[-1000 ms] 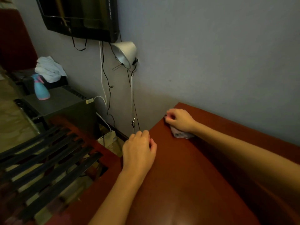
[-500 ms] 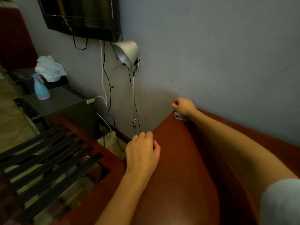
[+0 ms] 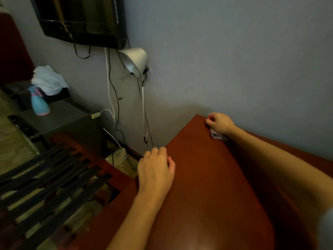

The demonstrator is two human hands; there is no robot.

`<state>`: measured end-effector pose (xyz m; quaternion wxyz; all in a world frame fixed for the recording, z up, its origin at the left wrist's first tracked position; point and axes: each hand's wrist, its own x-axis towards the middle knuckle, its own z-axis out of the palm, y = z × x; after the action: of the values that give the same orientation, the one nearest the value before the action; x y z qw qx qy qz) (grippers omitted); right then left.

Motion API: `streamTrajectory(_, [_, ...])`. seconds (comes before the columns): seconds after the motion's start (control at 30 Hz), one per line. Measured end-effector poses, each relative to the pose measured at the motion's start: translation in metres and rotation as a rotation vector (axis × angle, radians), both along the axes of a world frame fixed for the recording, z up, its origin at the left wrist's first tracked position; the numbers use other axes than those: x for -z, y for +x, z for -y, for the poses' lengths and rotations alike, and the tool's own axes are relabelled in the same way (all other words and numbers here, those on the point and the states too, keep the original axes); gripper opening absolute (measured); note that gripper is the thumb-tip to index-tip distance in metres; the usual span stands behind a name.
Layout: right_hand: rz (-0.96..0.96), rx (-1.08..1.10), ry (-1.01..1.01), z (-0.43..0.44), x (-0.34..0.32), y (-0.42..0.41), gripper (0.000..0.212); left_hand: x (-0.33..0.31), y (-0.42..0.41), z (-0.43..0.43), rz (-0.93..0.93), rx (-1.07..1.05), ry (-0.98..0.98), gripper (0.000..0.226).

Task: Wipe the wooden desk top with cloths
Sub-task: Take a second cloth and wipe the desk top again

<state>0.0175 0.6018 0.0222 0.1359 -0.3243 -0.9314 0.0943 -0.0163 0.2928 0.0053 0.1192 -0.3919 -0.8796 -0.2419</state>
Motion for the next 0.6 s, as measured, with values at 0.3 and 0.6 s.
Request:
streamTrajectory(0.3, [0.053, -0.308, 0.085, 0.101, 0.0, -0.042, 0.024, -0.001, 0.0, 0.001, -0.005, 0.003, -0.022, 0.016])
streamTrajectory(0.6, [-0.076, -0.088, 0.004, 0.038, 0.002, 0.106, 0.021, 0.001, -0.002, 0.002, 0.002, 0.021, 0.017, 0.016])
